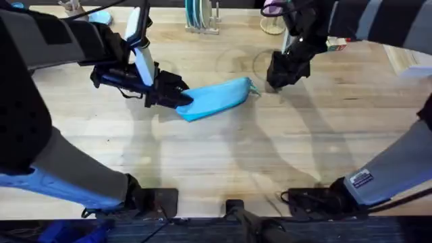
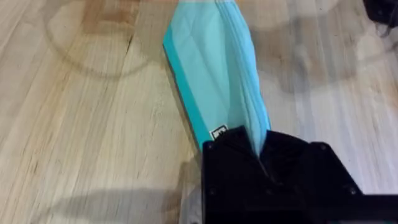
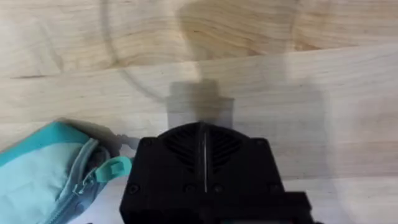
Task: Unzip the bag, pick up the pens from the table one at a time and place them inside, then zip the bag closed.
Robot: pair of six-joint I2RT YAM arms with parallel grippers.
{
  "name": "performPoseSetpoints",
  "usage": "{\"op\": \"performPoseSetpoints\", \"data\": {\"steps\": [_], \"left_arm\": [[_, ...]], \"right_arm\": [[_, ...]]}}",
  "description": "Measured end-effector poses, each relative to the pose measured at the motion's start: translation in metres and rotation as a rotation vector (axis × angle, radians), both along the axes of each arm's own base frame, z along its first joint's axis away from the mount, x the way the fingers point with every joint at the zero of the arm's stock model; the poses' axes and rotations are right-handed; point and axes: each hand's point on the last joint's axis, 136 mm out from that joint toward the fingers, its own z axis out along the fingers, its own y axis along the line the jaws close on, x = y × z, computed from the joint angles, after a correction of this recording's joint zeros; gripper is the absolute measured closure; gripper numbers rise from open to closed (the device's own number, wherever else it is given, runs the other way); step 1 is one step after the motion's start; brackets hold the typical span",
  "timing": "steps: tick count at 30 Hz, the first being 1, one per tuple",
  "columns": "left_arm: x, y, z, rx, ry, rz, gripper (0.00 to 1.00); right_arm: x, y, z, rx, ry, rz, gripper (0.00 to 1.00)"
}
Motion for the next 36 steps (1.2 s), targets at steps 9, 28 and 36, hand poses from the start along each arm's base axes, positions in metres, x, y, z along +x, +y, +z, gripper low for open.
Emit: {"op": "performPoseSetpoints", "data": {"steps": [9, 28, 36], "left_arm": [[0.0, 0.0, 0.0, 0.001, 0.0, 0.0, 0.957], [0.0, 0.001, 0.0, 0.003, -0.001, 0.0, 0.363], [0.0, 0.001, 0.0, 0.003, 0.002, 0.003, 0.007]], "right_arm": [[0.013, -0.001, 0.068, -0.012, -0.144, 0.014, 0.971], [0.0, 0.039, 0.149, 0.019, -0.367, 0.222, 0.005], [0.0, 0.039, 0.149, 0.018, -0.366, 0.225, 0.005]]}}
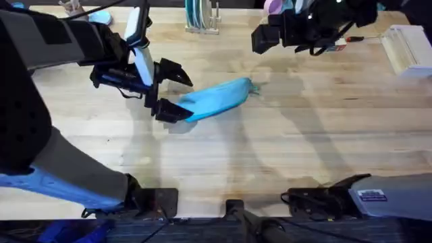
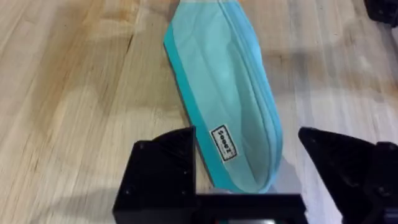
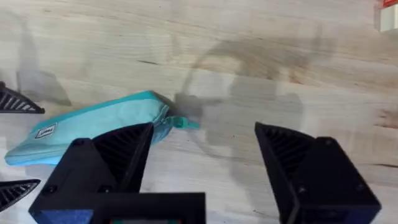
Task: Unzip the bag, pick up the pens from the table one at a time and place them inside, then zip the bag closed.
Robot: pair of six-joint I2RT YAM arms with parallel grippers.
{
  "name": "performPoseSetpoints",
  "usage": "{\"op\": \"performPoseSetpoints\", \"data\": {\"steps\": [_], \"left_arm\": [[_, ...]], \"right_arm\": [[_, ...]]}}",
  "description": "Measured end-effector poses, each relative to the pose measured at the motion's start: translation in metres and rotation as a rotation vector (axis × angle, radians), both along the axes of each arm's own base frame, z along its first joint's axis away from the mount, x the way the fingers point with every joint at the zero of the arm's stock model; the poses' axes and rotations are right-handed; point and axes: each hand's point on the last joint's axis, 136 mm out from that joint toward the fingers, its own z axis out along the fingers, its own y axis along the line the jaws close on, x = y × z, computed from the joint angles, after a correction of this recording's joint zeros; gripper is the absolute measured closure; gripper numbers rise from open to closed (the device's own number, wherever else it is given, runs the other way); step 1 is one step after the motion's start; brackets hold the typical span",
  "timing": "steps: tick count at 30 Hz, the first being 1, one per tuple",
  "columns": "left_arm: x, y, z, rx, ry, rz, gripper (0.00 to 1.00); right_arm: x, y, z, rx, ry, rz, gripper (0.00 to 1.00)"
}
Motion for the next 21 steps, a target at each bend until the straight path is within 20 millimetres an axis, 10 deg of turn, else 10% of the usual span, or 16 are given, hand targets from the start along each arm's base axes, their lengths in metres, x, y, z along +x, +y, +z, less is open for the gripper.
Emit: {"op": "performPoseSetpoints", "data": {"steps": [9, 21], "left_arm": [[-0.002, 0.001, 0.011, 0.007, 0.039, -0.003, 0.004], [0.024, 0.031, 0.079, 0.281, -0.13, 0.136, 0.005]], "right_arm": [[-0.007, -0.003, -0.004, -0.012, 0.033, 0.0, 0.005], [-0.013, -0.005, -0.007, -0.021, 0.057, 0.001, 0.005]]}}
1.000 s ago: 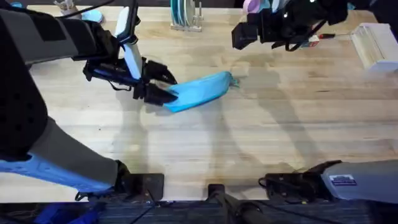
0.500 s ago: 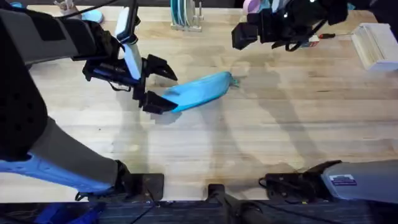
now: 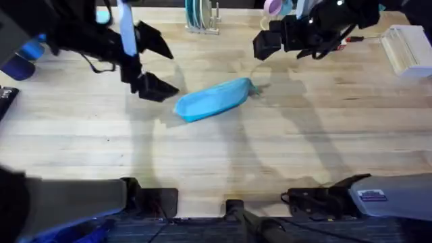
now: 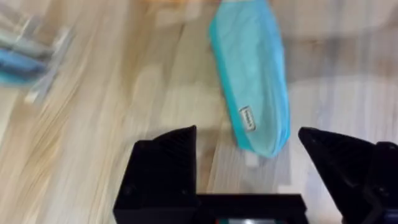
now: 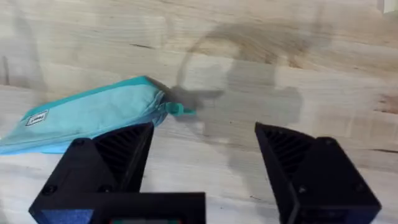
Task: Unzip the bag, pick up the pens from the table one at a time and place them inside, then zip the bag closed.
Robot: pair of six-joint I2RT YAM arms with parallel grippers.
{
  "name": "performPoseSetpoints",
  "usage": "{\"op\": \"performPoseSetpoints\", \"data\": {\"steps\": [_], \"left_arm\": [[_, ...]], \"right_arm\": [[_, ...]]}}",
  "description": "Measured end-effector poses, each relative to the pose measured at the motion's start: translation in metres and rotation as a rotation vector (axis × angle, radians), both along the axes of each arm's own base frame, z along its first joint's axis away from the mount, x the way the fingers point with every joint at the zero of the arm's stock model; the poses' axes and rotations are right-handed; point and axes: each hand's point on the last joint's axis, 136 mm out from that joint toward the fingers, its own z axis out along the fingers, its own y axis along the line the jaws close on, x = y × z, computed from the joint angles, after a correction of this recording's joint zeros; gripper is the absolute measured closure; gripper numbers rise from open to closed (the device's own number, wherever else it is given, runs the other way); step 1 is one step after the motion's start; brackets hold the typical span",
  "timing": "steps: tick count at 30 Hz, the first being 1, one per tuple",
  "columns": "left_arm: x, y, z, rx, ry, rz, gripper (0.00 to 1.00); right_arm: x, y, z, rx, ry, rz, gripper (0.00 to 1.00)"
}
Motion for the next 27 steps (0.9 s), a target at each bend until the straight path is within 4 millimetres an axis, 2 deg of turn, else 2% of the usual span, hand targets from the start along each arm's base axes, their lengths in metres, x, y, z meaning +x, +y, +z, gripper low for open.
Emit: {"op": "performPoseSetpoints", "data": {"steps": [7, 12, 15, 20, 27], "left_arm": [[0.006, 0.024, 0.052, 0.108, -0.03, 0.278, 0.005], [0.005, 0.038, 0.097, 0.083, -0.039, 0.533, 0.005], [0.001, 0.041, 0.115, 0.039, -0.031, 0.643, 0.005], [-0.007, 0.042, 0.127, -0.036, 0.029, 0.781, 0.006], [-0.009, 0.044, 0.125, -0.079, 0.107, 0.878, 0.005]], "right_arm": [[0.0, 0.0, 0.0, 0.0, 0.0, 0.0, 0.005], [0.0, 0.0, 0.0, 0.0, 0.0, 0.0, 0.005], [0.0, 0.0, 0.0, 0.0, 0.001, 0.0, 0.005], [0.0, 0.0, 0.0, 0.0, 0.0, 0.0, 0.005], [0.0, 0.0, 0.0, 0.0, 0.0, 0.0, 0.006]]}}
